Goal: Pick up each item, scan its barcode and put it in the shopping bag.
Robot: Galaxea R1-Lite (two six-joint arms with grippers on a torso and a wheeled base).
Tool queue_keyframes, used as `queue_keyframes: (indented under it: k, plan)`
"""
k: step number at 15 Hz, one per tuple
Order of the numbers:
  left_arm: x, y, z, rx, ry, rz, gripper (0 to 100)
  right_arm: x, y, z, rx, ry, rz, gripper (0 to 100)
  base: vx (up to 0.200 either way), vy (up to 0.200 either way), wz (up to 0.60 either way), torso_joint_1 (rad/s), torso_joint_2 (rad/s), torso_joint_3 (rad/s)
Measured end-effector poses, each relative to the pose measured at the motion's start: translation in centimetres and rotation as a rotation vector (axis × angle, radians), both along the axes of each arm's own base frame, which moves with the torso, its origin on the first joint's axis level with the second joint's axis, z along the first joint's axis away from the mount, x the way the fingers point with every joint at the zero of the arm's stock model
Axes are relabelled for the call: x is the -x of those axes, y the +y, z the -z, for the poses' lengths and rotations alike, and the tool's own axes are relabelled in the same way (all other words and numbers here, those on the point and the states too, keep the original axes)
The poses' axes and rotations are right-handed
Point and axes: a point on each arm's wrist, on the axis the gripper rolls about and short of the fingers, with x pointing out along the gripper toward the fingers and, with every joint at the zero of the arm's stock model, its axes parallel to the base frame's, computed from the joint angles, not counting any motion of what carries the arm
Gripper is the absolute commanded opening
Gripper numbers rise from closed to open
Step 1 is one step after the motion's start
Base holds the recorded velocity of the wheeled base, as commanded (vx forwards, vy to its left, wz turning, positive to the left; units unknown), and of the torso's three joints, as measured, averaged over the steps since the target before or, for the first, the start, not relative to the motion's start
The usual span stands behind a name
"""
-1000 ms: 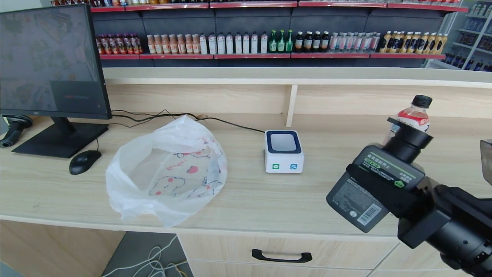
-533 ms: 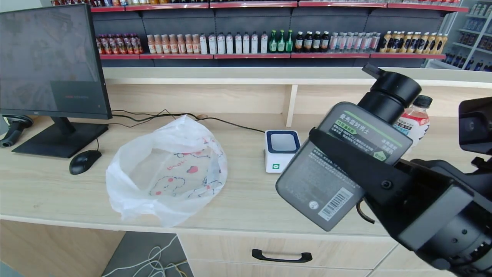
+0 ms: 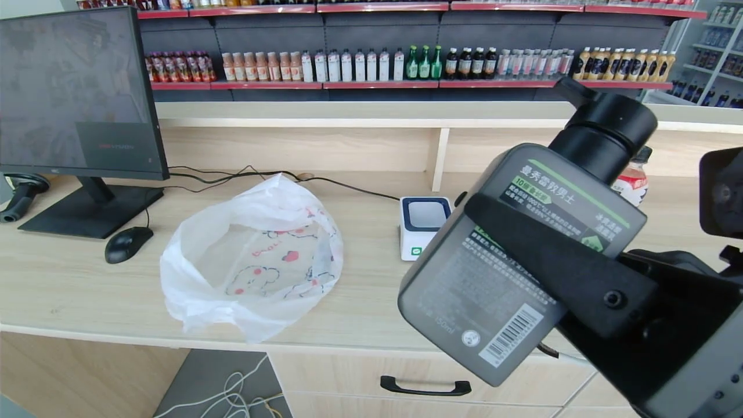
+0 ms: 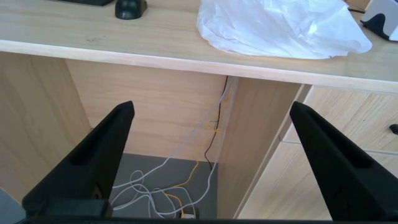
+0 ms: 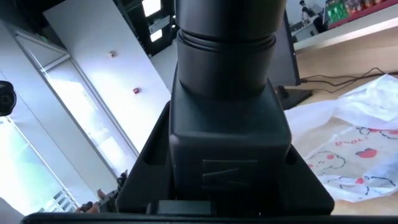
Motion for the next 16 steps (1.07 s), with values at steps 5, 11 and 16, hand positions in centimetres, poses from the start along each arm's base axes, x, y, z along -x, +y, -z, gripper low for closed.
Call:
queue_keyframes:
  k: [5, 11, 16]
  plan:
    - [0.0, 0.0, 0.0, 0.000, 0.000, 0.000, 100, 0.7, -0.1, -0.7, -0.038, 0.004, -0.038, 0, 0.000, 0.000, 0.00, 0.000, 0.00, 0.000]
    - [0.0, 0.0, 0.0, 0.000, 0.000, 0.000, 100, 0.6, 0.0, -1.7, -0.076, -0.008, -0.015, 0, 0.000, 0.000, 0.00, 0.000, 0.00, 0.000]
    - [0.0, 0.0, 0.0, 0.000, 0.000, 0.000, 100, 0.6, 0.1, -1.6, -0.074, -0.010, -0.022, 0, 0.000, 0.000, 0.00, 0.000, 0.00, 0.000]
